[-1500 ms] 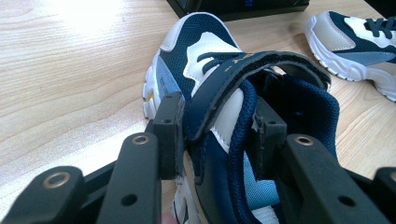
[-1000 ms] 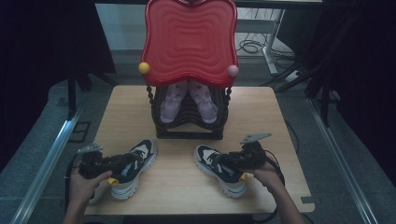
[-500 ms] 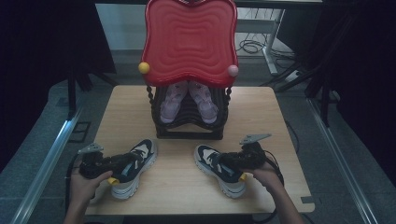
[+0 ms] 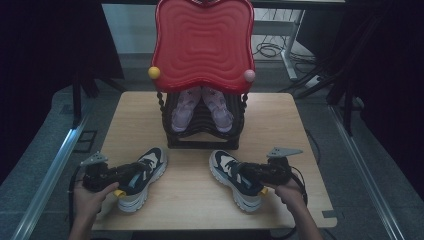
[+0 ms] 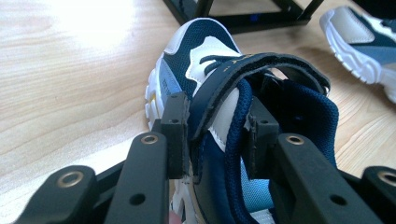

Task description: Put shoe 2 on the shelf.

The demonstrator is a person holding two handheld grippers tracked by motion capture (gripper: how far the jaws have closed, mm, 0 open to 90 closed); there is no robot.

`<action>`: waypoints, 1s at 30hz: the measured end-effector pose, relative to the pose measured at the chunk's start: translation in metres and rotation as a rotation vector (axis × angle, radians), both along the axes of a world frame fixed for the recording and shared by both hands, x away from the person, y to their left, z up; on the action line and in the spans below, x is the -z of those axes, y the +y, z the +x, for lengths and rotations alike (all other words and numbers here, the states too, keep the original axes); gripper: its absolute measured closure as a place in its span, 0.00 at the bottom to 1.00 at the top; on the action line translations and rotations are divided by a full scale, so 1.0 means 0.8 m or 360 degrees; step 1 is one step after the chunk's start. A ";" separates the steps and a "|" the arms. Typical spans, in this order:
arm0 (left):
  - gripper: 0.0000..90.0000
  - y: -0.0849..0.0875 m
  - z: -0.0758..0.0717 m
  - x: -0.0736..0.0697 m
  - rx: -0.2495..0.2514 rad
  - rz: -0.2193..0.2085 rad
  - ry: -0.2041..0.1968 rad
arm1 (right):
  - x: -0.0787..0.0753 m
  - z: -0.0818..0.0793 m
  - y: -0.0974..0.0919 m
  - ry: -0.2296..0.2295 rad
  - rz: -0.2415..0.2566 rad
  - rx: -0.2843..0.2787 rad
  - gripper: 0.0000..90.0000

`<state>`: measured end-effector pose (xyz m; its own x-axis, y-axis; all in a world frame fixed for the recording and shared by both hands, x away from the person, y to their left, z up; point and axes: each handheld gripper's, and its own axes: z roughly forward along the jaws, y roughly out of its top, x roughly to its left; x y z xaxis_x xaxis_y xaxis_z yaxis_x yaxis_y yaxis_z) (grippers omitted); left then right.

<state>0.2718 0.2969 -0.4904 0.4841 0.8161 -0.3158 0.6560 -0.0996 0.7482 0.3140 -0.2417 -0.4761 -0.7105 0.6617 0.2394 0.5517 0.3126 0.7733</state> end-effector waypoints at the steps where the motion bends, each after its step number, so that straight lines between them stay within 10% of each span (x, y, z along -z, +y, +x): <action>1: 0.74 0.000 -0.001 -0.001 -0.0003 -0.0016 -0.0008 | 0.000 -0.002 -0.001 -0.0006 0.0015 0.0005 0.83; 30: 0.73 0.017 -0.021 -0.021 -0.0152 -0.0295 -0.0219 | 0.020 -0.039 -0.044 -0.0164 0.0446 0.0306 0.83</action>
